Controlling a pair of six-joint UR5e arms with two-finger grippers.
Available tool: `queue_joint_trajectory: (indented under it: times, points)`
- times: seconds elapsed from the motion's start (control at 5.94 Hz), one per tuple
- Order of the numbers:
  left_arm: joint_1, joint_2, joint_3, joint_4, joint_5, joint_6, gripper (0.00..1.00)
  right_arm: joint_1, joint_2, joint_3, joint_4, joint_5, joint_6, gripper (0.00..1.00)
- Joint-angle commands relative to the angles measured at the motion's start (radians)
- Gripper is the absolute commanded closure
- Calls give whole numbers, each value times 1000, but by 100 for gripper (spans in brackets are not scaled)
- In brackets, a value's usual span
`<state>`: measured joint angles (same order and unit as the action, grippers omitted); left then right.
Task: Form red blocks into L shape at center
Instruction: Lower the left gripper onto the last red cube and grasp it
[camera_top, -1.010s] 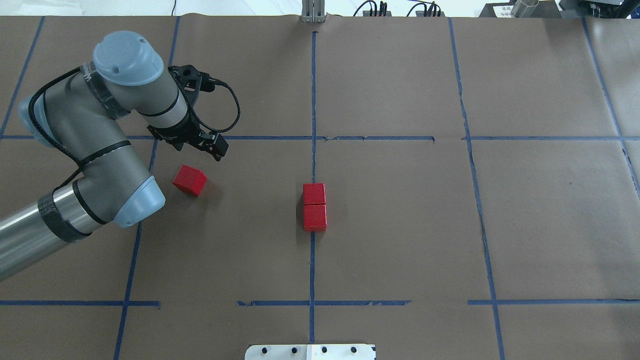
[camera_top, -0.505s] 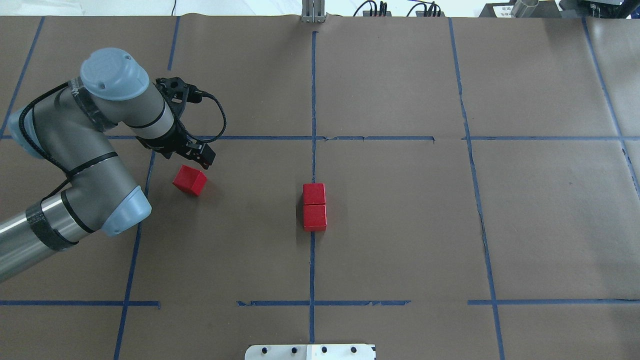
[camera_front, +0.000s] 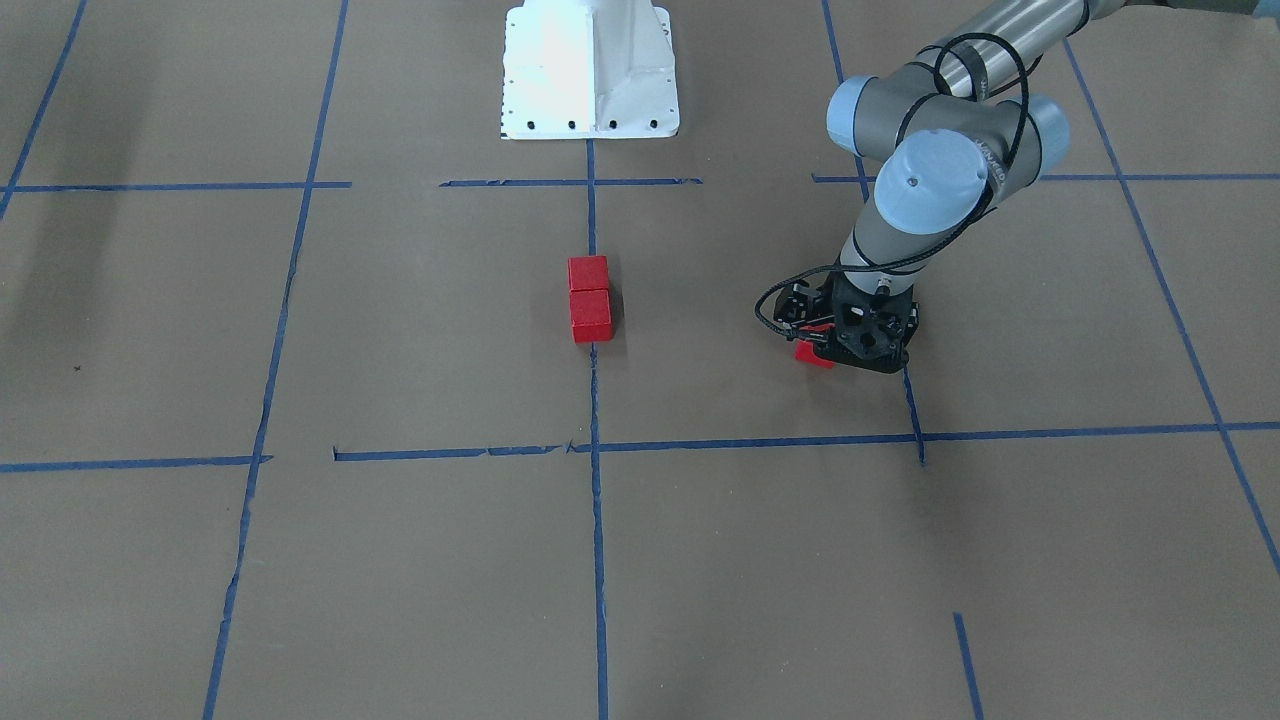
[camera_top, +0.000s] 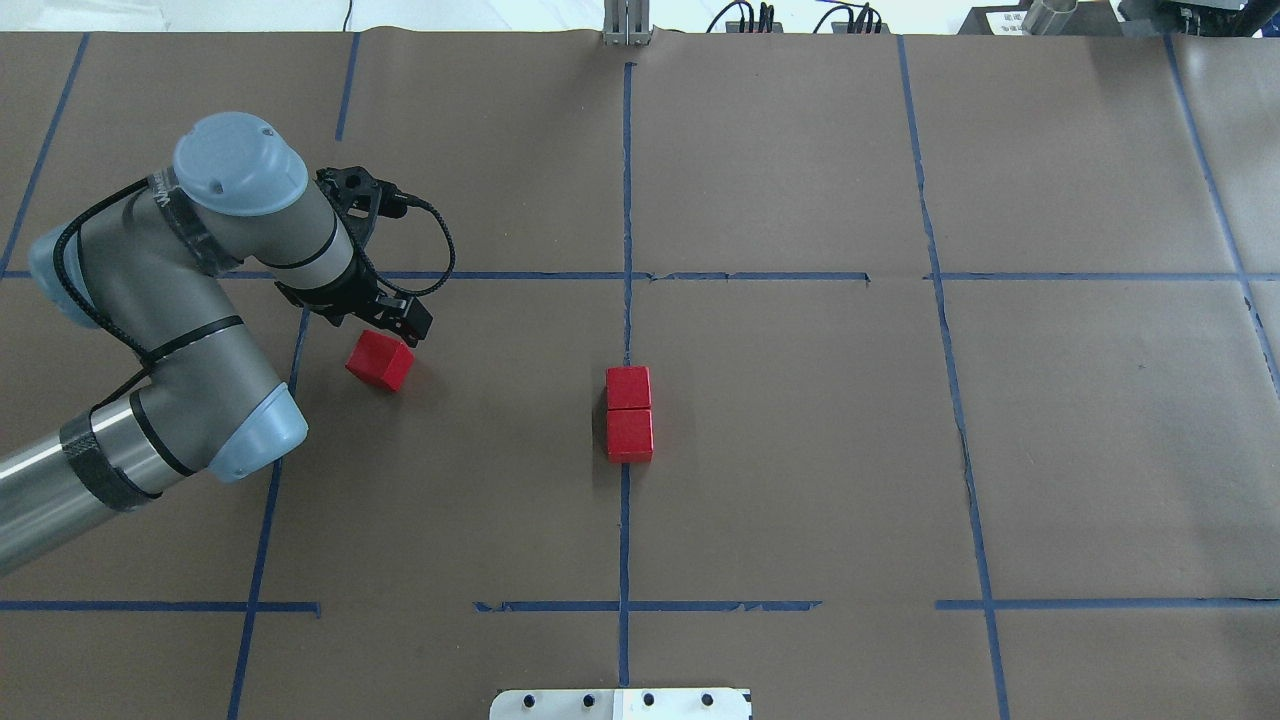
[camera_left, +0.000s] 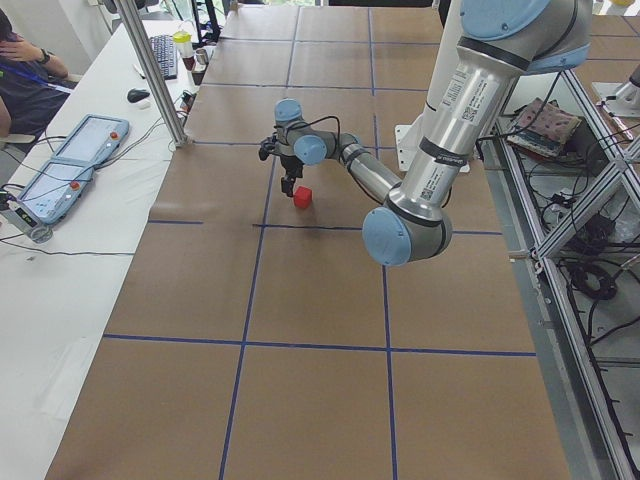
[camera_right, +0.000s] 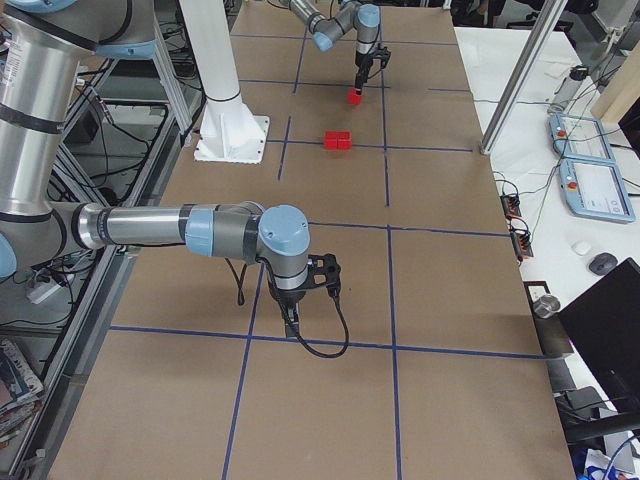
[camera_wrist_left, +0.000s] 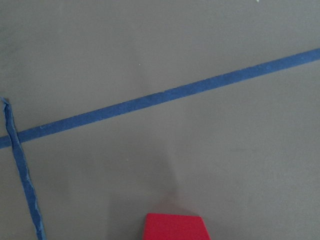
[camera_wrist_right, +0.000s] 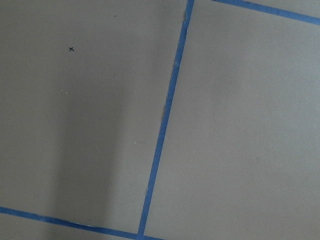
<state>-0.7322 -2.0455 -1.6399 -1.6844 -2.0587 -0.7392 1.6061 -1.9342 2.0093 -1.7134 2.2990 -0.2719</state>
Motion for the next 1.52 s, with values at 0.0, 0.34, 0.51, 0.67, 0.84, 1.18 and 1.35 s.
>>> queue_joint_trajectory:
  times: [0.0, 0.34, 0.51, 0.67, 0.84, 1.18, 1.35]
  points:
    - [28, 1, 2, 0, 2, -19, 0, 0, -2, -1, 0, -1, -1, 0]
    - [30, 2, 5, 2, 3, -19, 0, 0, 0, -1, 0, 0, 0, 0]
    - [31, 2, 14, 2, 2, -19, 0, 0, 0, 0, 0, 0, 0, 0]
    - [39, 1, 32, 0, 2, -17, 0, 0, -2, 0, 0, 0, 0, 0]
    - [51, -1, 48, -1, 2, -14, 0, 1, -2, 0, 0, 0, 0, 0]
    - [53, -1, 49, 0, 2, -9, 22, 0, -2, 0, 0, 0, -1, 0]
    - [53, -2, 54, 2, 2, -8, 39, 0, -2, 0, 0, 0, -1, 0]
